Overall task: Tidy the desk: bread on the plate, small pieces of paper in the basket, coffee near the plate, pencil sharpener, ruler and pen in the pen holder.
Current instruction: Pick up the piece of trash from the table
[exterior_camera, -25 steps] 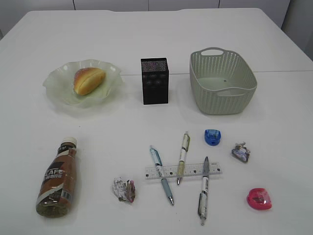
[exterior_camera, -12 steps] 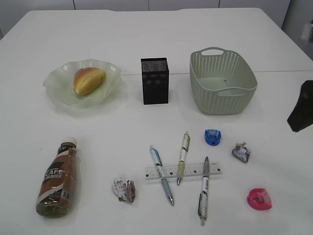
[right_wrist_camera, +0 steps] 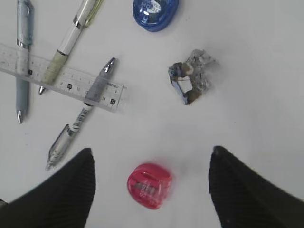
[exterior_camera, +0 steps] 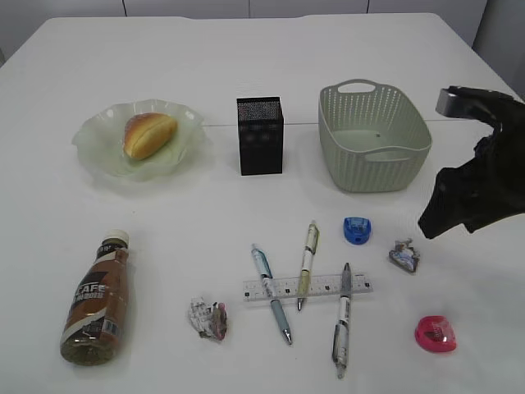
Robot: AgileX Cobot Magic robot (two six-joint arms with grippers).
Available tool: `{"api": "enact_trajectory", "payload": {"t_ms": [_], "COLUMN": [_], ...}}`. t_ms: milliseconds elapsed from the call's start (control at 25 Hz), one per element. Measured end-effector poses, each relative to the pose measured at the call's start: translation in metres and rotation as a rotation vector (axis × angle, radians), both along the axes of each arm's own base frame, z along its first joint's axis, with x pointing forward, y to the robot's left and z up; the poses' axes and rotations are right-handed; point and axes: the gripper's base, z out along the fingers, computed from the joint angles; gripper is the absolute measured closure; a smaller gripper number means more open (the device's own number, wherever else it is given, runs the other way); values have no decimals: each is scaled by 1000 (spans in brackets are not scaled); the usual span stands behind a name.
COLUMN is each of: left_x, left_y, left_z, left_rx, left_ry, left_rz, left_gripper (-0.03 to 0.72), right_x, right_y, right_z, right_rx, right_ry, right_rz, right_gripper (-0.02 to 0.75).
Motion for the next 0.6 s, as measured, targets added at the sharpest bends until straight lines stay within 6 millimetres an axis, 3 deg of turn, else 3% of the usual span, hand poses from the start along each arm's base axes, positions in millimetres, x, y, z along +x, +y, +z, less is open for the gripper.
{"api": "enact_trajectory", "payload": {"t_ms": [200, 440, 600], "left_x": [-4, -4, -4], "left_y": [1, 1, 1], "left_z": [1, -2, -3], "left_rx": [-2, 1, 2], "left_ry": [-8, 2, 7], "left_rz": [0, 0, 0], "left_gripper": [160, 160, 160], "right_x": [12, 29, 32], "right_y": [0, -3, 18], "right_z": [-12, -9, -16], "right_rx": [-23, -137, -271], "right_ry": [-31, -71, -67], "right_rz": [98, 184, 354], "right_gripper": [164, 164, 164]}}
